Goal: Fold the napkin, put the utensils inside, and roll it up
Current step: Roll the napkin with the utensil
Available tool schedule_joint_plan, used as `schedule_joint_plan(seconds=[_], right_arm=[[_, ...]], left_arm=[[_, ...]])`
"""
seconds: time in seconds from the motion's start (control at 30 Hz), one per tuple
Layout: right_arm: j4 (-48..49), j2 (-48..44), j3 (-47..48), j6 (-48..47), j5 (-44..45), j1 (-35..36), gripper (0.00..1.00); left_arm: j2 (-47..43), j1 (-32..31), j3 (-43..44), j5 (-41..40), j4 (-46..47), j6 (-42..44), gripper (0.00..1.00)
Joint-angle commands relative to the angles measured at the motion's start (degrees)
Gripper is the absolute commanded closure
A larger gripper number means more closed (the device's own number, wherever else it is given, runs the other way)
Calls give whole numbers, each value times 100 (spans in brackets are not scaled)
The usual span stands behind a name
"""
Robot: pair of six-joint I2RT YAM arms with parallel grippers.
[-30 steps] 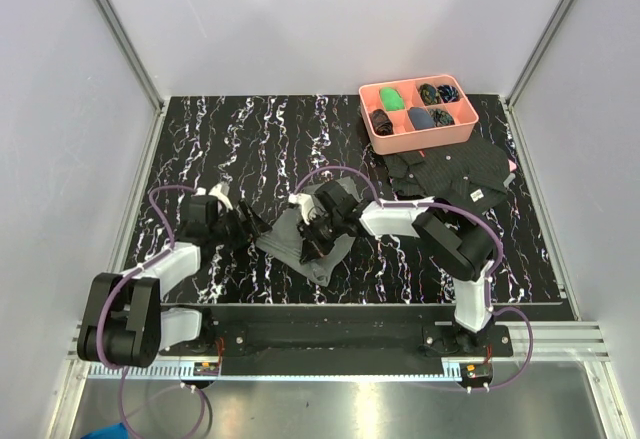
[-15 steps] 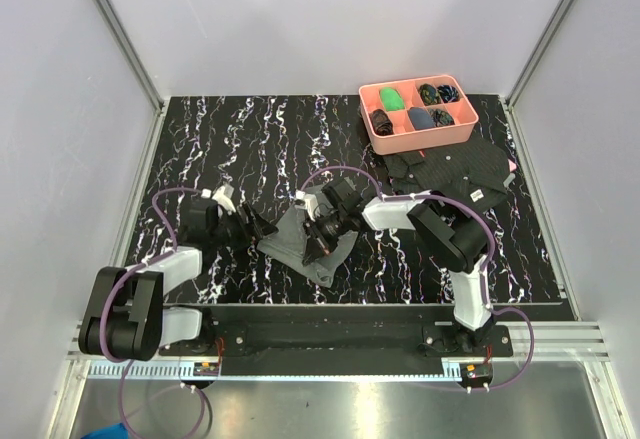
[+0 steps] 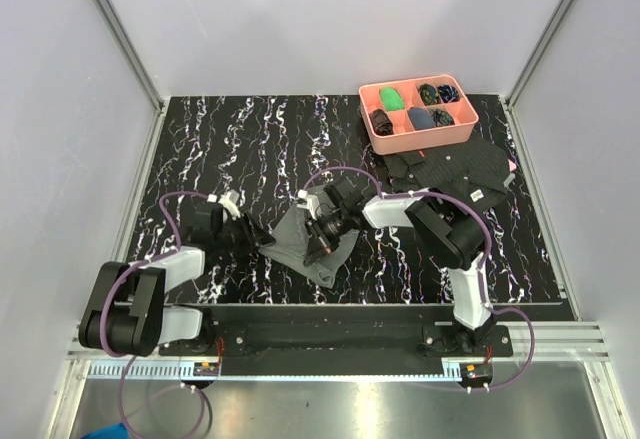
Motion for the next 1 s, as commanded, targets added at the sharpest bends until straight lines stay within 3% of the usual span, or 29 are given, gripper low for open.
schedule_joint_plan(seconds=[0.0, 0.23, 0.3, 0.4, 0.47, 0.67, 0.87, 0.97], right_arm=[[-571, 386, -25, -139, 570, -75, 95], [-703, 404, 142, -69, 631, -93, 92], [-895, 316, 239, -60, 727, -93, 89], [-1299, 62, 520, -130, 903, -93, 74], [-1494, -176, 748, -209, 1000, -84, 59], [-2004, -782, 1197, -428, 1658, 205, 32], [-1480, -1134, 1013, -999, 4213, 1355, 27], [-1048, -1152, 820, -1140, 4848, 1612, 27]], left_arm=[[171, -69, -18, 113, -314, 48, 64], [347, -87, 78, 87, -506, 39, 100], [417, -87, 219, -45, -796, 30, 100], [514, -87, 482, -194, -1279, 48, 100], [549, -87, 684, -247, -1560, 92, 100], [690, -87, 1036, -335, -2044, 180, 100], [883, -87, 1230, -283, -2247, 259, 100], [1006, -78, 1326, -221, -2318, 294, 100]])
